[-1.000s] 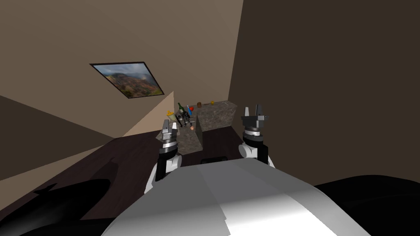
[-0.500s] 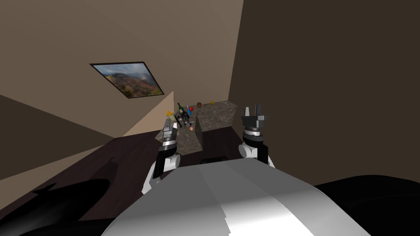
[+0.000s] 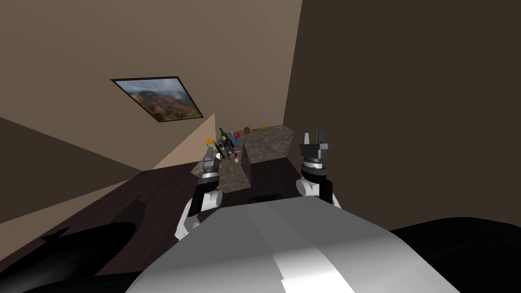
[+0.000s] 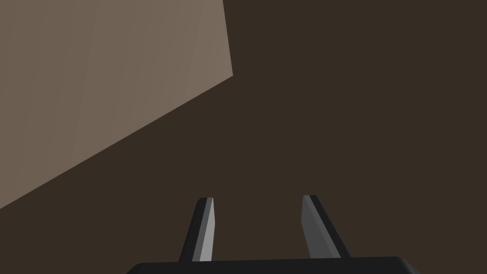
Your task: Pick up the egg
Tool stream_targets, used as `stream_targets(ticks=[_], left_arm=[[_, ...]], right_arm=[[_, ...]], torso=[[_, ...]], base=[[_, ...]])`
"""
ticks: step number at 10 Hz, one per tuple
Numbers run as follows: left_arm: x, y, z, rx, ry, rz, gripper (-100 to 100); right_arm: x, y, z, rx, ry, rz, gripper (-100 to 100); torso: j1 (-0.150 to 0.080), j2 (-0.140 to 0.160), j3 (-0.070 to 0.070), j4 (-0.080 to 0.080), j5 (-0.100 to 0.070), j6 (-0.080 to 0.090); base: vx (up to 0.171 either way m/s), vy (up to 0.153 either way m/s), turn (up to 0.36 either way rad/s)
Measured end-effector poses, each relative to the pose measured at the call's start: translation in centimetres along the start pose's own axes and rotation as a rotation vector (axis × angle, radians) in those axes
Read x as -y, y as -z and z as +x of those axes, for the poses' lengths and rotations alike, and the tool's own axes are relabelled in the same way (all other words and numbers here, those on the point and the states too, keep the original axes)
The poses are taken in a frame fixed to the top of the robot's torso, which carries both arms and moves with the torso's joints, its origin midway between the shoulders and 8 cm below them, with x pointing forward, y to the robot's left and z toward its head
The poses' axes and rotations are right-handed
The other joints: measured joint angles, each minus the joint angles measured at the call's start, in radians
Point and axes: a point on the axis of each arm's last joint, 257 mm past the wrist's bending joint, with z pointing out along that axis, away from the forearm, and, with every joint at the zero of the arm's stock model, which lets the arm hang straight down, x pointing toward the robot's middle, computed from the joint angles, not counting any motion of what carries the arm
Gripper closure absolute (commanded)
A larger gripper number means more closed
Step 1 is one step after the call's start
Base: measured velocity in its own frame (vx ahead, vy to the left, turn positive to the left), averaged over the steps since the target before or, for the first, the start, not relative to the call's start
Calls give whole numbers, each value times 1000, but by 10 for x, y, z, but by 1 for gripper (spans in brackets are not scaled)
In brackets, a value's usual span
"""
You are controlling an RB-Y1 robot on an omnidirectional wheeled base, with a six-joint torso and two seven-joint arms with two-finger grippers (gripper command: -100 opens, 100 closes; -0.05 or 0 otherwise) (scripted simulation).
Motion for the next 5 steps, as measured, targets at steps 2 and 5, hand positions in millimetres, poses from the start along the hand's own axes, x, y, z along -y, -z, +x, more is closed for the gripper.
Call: stream_targets(ticks=[2,5], left_arm=[[-8,-4,-2,4,10,-38,-100],[-21,-7,-6,12,30,-98,-100]], right_arm=[[0,0,0,0,0,0,0],[0,0,0,0,0,0,0]], torso=[[-1,0,0,0,0,0],[-1,-1,0,0,0,0]], base=[[29,-30,11],[26,-25,9]])
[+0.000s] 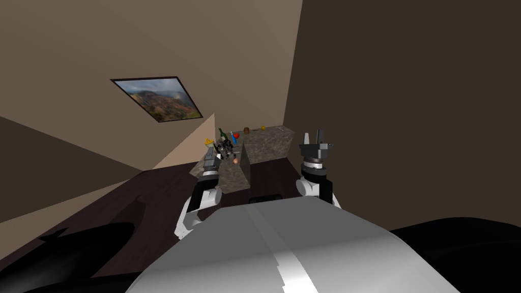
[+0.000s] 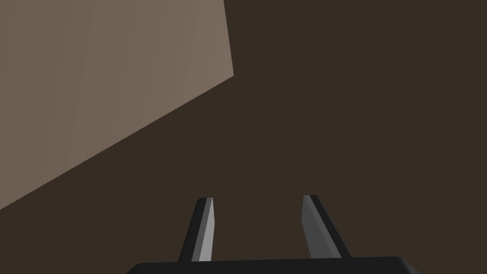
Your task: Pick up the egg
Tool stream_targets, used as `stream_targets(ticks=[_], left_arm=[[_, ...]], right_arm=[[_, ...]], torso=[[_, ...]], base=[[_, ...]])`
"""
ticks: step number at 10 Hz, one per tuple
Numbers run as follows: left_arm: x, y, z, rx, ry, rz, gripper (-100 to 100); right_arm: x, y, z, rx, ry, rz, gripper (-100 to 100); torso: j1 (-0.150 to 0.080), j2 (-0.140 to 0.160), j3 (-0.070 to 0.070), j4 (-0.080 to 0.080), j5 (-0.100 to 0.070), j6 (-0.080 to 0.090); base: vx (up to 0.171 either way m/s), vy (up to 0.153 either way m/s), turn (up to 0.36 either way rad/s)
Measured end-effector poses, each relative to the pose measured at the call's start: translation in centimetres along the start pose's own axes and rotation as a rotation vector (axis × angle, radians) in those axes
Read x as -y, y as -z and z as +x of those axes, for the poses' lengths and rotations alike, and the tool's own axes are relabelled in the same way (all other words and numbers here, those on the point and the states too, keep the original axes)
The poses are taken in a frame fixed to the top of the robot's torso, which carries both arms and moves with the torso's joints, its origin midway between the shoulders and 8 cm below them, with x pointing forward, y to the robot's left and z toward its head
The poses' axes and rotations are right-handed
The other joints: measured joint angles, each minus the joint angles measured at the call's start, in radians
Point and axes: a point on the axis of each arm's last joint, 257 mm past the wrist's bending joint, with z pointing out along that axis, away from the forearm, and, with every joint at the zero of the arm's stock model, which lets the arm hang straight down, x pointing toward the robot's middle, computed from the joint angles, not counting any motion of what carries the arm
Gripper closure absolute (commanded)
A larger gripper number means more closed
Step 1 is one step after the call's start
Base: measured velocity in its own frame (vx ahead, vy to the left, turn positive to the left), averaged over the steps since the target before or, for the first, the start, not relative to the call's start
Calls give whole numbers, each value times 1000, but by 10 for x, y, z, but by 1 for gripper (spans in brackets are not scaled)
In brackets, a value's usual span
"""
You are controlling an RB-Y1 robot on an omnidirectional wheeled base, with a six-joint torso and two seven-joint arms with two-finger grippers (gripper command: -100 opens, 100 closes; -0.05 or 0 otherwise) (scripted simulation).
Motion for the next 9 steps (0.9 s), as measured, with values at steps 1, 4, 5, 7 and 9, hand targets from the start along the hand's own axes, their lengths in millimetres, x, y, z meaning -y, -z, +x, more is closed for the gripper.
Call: stream_targets(ticks=[1,4,5,7,9], left_arm=[[-5,-2,-2,1,4,-22,-100],[-18,-5,-3,5,19,-78,-100],[-22,-6,-4,8,28,-98,-100],[-32,-8,-6,11,41,-144,-100],[-41,-8,-6,13,55,-187,-100]], right_arm=[[0,0,0,0,0,0,0],[0,0,0,0,0,0,0],[0,0,0,0,0,0,0],[0,0,0,0,0,0,0],[0,0,0,0,0,0,0]], torso=[[0,0,0,0,0,0],[1,1,0,0,0,0],[0,0,0,0,0,0],[1,0,0,0,0,0],[0,0,0,0,0,0]], base=[[7,-8,0],[20,-25,10],[24,-26,8],[27,-18,6],[24,-23,5]])
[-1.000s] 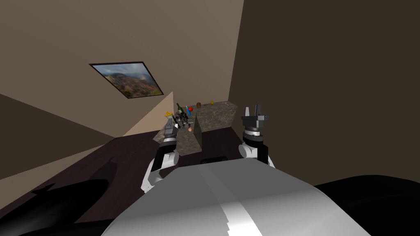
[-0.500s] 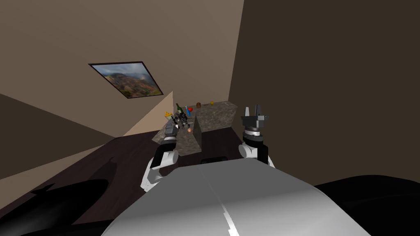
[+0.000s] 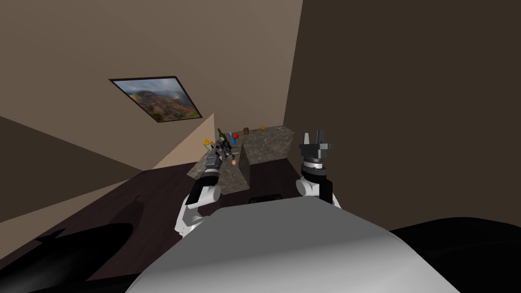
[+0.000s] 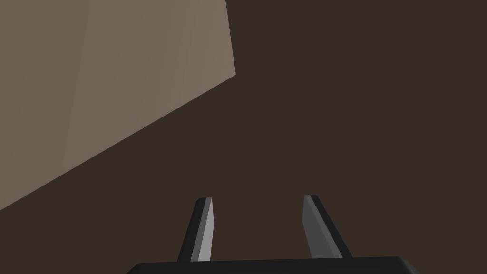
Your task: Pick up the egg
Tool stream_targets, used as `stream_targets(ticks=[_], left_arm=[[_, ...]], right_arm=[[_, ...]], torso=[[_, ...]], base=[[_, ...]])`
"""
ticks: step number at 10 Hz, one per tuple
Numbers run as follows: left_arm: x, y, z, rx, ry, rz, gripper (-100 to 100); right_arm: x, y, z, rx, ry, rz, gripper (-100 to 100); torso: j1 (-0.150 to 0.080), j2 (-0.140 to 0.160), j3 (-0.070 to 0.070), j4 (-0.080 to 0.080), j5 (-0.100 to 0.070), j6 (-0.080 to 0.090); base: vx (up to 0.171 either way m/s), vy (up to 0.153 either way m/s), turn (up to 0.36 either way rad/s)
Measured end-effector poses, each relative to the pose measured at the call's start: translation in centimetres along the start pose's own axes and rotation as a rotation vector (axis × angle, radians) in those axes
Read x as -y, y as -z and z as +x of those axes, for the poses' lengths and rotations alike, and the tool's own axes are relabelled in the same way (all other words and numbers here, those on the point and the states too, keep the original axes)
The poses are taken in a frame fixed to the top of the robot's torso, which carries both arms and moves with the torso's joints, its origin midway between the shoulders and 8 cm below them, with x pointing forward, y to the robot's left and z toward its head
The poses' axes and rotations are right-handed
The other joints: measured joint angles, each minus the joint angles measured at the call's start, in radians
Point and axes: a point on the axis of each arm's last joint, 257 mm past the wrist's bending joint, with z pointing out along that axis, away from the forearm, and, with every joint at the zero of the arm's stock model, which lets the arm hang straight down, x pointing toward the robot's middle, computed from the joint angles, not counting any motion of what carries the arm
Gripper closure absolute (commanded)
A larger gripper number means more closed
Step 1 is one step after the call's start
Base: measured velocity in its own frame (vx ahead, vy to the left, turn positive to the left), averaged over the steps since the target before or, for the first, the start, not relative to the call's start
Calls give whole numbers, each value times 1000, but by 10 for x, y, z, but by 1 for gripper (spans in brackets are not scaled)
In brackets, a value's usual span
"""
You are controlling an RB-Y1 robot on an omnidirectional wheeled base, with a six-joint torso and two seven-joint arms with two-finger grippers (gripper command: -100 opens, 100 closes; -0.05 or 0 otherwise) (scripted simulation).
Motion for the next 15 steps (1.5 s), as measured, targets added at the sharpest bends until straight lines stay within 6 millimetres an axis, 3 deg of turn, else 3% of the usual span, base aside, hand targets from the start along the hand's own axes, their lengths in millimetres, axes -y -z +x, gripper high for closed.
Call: stream_targets(ticks=[15], left_arm=[[-78,-1,5,-15,30,-336,-100]], right_arm=[[0,0,0,0,0,0,0]], torso=[[2,1,1,0,0,0]], base=[[14,-10,-5]])
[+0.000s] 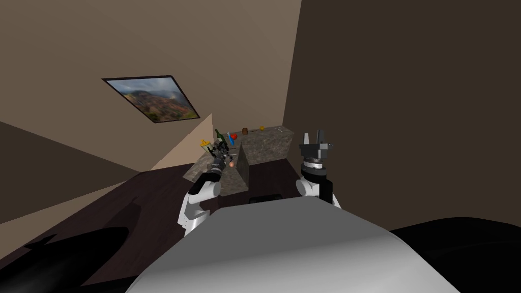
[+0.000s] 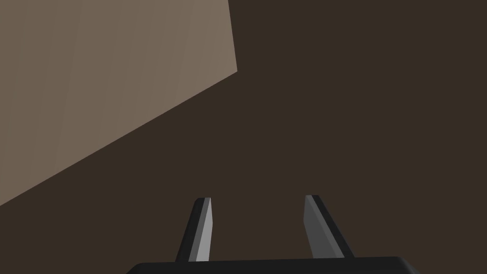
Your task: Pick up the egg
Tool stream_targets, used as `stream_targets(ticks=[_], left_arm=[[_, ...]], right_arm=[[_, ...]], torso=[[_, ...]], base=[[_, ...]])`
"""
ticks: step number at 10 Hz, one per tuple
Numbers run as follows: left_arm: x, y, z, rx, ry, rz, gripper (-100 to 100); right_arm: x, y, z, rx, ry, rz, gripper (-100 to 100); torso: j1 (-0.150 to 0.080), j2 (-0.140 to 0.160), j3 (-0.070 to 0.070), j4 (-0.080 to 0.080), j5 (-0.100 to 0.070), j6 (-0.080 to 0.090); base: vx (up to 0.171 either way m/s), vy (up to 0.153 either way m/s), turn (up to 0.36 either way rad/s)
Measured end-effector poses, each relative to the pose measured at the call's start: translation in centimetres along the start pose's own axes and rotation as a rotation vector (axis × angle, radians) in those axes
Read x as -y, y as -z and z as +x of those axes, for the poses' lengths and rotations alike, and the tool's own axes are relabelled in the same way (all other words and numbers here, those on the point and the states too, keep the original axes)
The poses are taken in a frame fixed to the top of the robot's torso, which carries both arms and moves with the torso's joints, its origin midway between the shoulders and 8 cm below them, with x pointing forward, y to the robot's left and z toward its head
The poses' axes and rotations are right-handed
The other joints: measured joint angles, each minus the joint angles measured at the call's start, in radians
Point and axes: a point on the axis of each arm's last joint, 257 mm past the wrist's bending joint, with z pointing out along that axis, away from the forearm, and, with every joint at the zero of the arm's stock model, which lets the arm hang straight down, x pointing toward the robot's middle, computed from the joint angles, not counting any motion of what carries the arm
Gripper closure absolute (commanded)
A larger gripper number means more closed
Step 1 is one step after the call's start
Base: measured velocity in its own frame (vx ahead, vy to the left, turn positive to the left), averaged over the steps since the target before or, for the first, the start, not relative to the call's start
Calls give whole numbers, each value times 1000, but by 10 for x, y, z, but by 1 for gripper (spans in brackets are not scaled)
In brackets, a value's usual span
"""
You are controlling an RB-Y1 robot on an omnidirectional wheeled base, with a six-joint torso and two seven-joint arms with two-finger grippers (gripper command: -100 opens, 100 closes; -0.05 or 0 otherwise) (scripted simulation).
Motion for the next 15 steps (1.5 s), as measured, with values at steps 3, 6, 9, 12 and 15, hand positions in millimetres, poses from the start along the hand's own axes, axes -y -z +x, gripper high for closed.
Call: stream_targets(ticks=[3,6,9,12,15], left_arm=[[-21,-5,0,-4,-14,-83,-100],[-42,-5,1,-7,-31,-156,-100],[-64,-4,2,-9,-58,-240,-100],[-85,-3,2,-9,-89,-323,-100],[-112,1,-1,-7,-130,-421,-100]], right_arm=[[0,0,0,0,0,0,0],[0,0,0,0,0,0,0],[0,0,0,0,0,0,0],[0,0,0,0,0,0,0],[0,0,0,0,0,0,0]], torso=[[0,0,0,0,0,0],[1,0,0,0,0,0],[1,0,0,0,0,0],[1,0,0,0,0,0],[2,-1,0,0,0,0]], base=[[10,4,-23],[6,9,-24],[9,15,-34],[13,16,-35],[28,27,-55]])
